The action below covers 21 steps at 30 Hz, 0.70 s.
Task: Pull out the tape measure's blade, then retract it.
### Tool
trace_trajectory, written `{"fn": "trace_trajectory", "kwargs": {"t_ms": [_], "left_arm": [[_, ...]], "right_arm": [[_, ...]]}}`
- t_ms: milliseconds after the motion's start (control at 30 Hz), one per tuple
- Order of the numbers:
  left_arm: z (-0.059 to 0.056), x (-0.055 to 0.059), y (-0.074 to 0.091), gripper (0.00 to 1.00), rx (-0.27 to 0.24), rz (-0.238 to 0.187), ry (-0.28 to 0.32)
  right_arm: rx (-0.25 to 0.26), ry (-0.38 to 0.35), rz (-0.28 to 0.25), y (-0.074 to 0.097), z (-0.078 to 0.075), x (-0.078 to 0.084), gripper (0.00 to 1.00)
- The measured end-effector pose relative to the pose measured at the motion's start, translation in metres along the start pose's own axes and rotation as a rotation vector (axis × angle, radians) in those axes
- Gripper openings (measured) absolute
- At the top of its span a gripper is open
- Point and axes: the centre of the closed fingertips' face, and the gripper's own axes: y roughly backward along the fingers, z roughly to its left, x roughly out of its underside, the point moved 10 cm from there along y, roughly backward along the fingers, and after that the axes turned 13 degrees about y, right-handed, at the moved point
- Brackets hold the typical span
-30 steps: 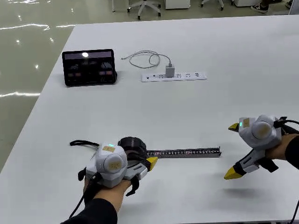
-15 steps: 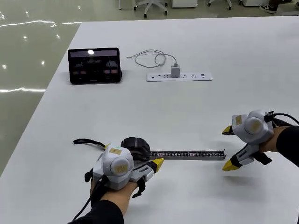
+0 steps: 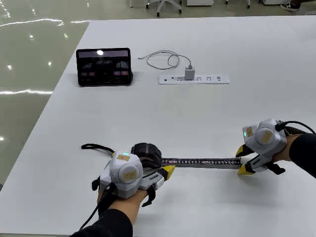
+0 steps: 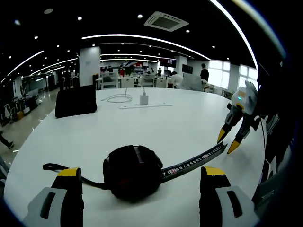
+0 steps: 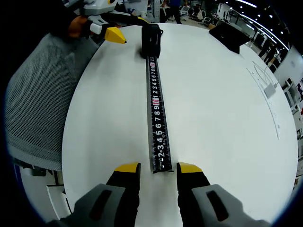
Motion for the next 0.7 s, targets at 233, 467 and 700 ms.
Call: {"fn": "trace_trajectory", "kwargs": {"t_ms": [233, 467, 700], "left_arm": [[0.001, 0.001, -0.001, 1.0, 0.0, 0.002, 0.004], [0.0, 0.001, -0.002, 1.0, -0.005, -0.007, 0.014], [0.005, 0.001, -0.015, 0.98, -0.055, 0.001, 0.087]], "right_arm": [[-0.029, 0.033, 0.0, -0.001, 0.002, -0.001, 0.12], [-0.051, 0.02, 0.02, -0.002, -0.002, -0.002, 0.12], [-0.055, 0.022, 0.062, -0.004, -0.003, -0.005, 0.11]]}}
